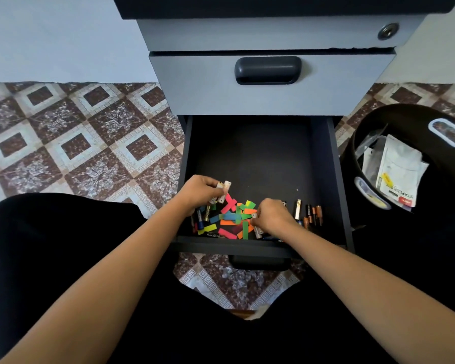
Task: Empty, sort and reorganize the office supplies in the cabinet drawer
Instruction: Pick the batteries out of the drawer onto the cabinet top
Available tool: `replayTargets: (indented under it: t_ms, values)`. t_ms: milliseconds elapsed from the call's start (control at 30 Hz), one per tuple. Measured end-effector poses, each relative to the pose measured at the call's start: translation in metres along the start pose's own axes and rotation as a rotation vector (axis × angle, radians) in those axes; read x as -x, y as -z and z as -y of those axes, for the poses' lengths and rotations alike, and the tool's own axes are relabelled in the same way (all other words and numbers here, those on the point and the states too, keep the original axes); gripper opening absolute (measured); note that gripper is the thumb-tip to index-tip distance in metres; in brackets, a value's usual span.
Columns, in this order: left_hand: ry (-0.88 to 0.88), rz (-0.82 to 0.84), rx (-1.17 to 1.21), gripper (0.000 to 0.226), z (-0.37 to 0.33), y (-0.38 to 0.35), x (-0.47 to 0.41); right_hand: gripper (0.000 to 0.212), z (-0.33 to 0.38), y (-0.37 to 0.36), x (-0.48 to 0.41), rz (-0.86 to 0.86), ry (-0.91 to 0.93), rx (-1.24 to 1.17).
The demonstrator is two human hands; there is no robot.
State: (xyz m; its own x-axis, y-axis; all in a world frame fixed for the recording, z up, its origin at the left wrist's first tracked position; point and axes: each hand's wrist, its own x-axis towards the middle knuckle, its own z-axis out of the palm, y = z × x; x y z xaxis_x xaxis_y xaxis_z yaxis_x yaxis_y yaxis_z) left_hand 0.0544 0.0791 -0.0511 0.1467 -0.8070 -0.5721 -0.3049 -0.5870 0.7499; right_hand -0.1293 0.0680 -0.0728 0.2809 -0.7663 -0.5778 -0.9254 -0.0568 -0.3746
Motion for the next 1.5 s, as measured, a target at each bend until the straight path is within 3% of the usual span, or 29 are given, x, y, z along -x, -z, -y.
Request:
replayTargets:
  t_ms: [200, 367, 533, 733, 900, 1167, 1500]
  values:
    - [0.050, 0.002, 0.023, 0.006, 0.001, -0.002, 0.000, 0.031, -0.001, -0.007, 0.003, -0.031, 0.029, 0.146]
    - [0.067, 0.018, 0.077, 0.015, -0.002, -0.003, 0.002, 0.031, -0.003, -0.003, -0.001, 0.065, -0.056, 0.011]
    - [0.090, 0.015, 0.185, 0.011, -0.010, -0.003, 0.010, 0.023, -0.010, 0.016, 0.003, 0.121, -0.048, -0.342]
    - [0.101, 0.032, 0.356, 0.003, -0.023, -0.008, 0.023, 0.022, -0.014, 0.043, 0.019, 0.187, -0.048, -0.939]
    - [0.089, 0.065, 0.501, 0.007, -0.042, -0.012, 0.041, 0.008, -0.007, 0.070, 0.038, 0.065, 0.026, -1.168]
    - [-0.086, 0.077, 0.621, 0.004, -0.128, 0.003, 0.060, 0.005, 0.015, 0.152, 0.062, -0.172, 0.220, -1.183]
    - [-0.318, 0.068, 0.336, 0.008, -0.250, 0.024, 0.067, 0.010, 0.048, 0.284, 0.081, -0.462, 0.353, -1.004]
